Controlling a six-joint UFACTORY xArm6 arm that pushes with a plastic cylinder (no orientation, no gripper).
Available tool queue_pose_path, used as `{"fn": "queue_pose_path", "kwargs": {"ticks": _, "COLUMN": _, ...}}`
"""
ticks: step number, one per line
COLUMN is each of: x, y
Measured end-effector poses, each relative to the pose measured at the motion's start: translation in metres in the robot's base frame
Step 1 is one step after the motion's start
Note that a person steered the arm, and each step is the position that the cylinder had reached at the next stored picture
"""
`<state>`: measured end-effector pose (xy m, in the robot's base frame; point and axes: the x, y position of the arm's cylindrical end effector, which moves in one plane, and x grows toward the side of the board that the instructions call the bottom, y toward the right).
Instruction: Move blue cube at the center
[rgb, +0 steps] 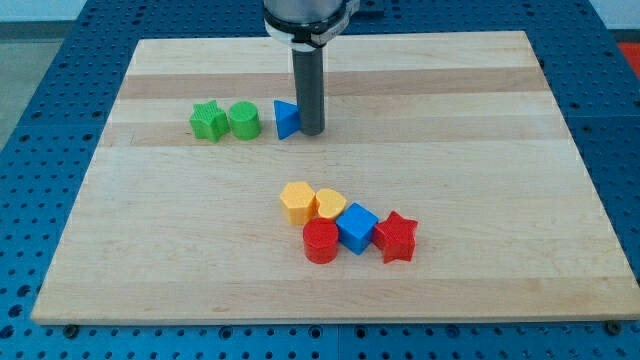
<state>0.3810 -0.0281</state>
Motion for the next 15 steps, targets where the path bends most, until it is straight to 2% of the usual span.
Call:
{"fn": "queue_pose_path", "kwargs": {"ticks": 1, "x": 0.0, "y": 0.011}}
{"fn": "queue_pose_path", "kwargs": {"ticks": 2, "x": -0.006, "y": 0.056}}
{"fn": "queue_pose_path", "kwargs": {"ticks": 3, "x": -0.015, "y": 0.144}}
{"fn": "queue_pose_path", "kwargs": {"ticks": 4, "x": 0.04, "y": 0.21}}
{"fn": "queue_pose_path", "kwargs": {"ticks": 5, "x": 0.144, "y": 0.23}}
{"fn": "queue_pose_path", "kwargs": {"ticks": 6, "x": 0.236, "y": 0.211}}
{"fn": "queue_pose_path", "kwargs": {"ticks": 8, "x": 0.237, "y": 0.12}}
{"fn": "queue_pose_path", "kwargs": {"ticks": 11, "x": 0.235, "y": 0.048}}
{"fn": "queue_pose_path", "kwargs": {"ticks": 15, "x": 0.143, "y": 0.036}}
